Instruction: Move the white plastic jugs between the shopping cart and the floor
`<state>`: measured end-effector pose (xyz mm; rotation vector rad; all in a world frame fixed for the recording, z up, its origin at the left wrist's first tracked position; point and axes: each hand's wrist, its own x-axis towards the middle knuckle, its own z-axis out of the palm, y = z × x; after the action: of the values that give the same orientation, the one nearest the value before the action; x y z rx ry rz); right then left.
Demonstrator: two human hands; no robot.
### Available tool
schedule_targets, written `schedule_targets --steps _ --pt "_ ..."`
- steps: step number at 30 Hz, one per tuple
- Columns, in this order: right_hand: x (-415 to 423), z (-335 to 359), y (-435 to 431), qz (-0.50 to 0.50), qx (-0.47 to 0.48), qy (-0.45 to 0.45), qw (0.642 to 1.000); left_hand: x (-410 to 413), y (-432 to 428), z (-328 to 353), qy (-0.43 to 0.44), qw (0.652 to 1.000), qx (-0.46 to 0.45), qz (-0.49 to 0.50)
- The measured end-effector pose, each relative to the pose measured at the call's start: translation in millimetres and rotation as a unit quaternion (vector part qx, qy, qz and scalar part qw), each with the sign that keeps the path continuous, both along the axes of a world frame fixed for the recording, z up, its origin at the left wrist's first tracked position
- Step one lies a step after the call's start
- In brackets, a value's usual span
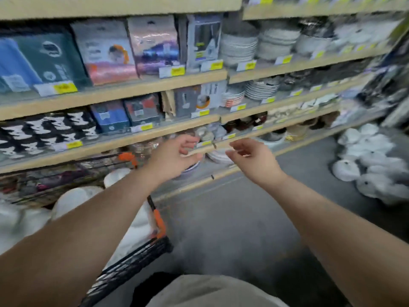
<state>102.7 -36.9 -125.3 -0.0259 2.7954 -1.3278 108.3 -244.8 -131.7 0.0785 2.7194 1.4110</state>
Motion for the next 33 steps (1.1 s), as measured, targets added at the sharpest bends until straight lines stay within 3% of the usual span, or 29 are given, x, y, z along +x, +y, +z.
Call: schedule_targets --steps 10,20,27,33 --pt "-63.3 -7.8 208.2 -0.191 -0.006 -0.015 0.981 -147.8 221.0 -11.1 -0.03 0.981 0.003 -0.194" --pt "-164.9 -19.5 387.7 -0.386 -0.014 -0.033 0.922 -316.5 431.4 -17.2 -0.059 0.932 0.019 -0.357" --pt "-198.0 -36.5 511.4 -0.477 -0.029 -0.046 0.877 -378.8 574.9 -33.1 -0.092 0.903 0.028 -0.419" --pt "-239.8 -62.4 645.5 -0.481 -0.04 -0.068 0.873 -421.3 705.6 -59.6 -0.11 0.905 0.016 -0.41"
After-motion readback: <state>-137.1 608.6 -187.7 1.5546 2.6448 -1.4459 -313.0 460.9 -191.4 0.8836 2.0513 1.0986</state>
